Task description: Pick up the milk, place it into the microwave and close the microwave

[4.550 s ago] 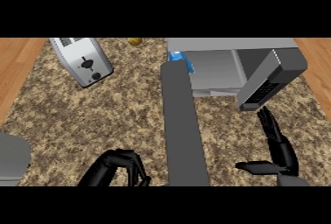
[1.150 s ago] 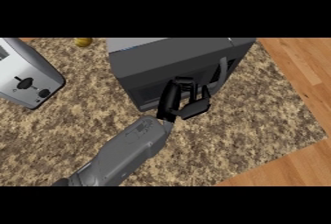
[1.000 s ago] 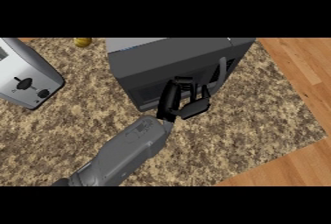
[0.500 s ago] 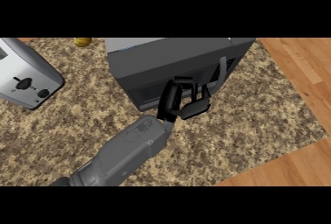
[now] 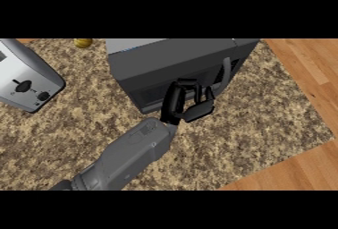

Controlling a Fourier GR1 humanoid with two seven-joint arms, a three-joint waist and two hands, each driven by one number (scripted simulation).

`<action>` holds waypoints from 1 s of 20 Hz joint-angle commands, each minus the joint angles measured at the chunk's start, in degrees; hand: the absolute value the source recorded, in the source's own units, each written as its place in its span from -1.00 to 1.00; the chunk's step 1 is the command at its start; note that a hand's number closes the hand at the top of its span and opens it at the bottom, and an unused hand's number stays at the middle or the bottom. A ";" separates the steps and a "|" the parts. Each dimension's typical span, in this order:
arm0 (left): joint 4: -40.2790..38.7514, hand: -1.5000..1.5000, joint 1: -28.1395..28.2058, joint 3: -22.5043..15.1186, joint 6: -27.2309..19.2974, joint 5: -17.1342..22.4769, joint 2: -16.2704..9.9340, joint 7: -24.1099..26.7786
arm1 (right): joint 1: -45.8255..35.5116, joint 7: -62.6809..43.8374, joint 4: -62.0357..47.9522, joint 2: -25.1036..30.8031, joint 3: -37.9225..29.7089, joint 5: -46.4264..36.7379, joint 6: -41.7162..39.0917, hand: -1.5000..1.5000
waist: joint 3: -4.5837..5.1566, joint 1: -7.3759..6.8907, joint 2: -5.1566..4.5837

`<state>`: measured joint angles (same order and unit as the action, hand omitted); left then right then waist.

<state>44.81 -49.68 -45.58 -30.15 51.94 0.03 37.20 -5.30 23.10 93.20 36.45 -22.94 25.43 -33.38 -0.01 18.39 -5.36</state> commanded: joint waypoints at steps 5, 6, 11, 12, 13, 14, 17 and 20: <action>-4.67 1.00 -4.93 2.35 0.66 2.17 -0.03 0.83 | -1.90 0.05 -1.88 4.12 -2.16 -1.36 -0.73 -1.00 | 0.07 0.47 -0.91; -4.64 1.00 -4.99 2.46 1.32 2.52 -0.03 1.15 | -1.77 0.36 -2.11 3.90 -2.07 -1.33 -0.95 -1.00 | 0.03 0.39 -0.94; -4.82 1.00 -5.47 1.86 0.56 3.71 -0.03 1.80 | -3.14 0.39 -3.75 5.91 -3.20 -1.43 -1.39 -1.00 | 0.01 0.47 -1.00; -4.66 1.00 -5.80 1.81 0.78 3.75 -0.03 2.40 | -3.17 0.38 -4.38 5.27 -2.98 -1.26 -1.13 -1.00 | -0.04 0.19 -1.13; -4.78 1.00 -6.08 1.51 0.78 4.21 -0.03 1.63 | -3.48 0.68 -5.09 5.41 -3.06 -0.56 -1.88 -1.00 | -0.15 0.11 -1.05; -4.97 1.00 -6.03 1.45 0.54 4.24 -0.03 2.12 | -3.19 0.67 -5.47 4.89 -2.54 -0.22 -2.34 -1.00 | -0.19 0.18 -1.24; -4.92 1.00 -5.90 0.89 1.21 5.18 -0.03 2.30 | -4.02 0.82 -6.97 5.10 -2.92 0.76 -2.85 -1.00 | -0.16 -0.04 -1.24; -5.24 1.00 -6.25 0.27 1.00 5.46 -0.03 2.68 | -4.75 0.59 -8.62 5.31 -3.03 2.10 -3.65 -1.00 | -0.20 -0.29 -1.35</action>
<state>43.93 -51.00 -47.75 -30.02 56.33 0.03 41.32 -9.18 23.57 86.34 41.75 -25.90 26.31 -36.17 -0.34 18.06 -5.95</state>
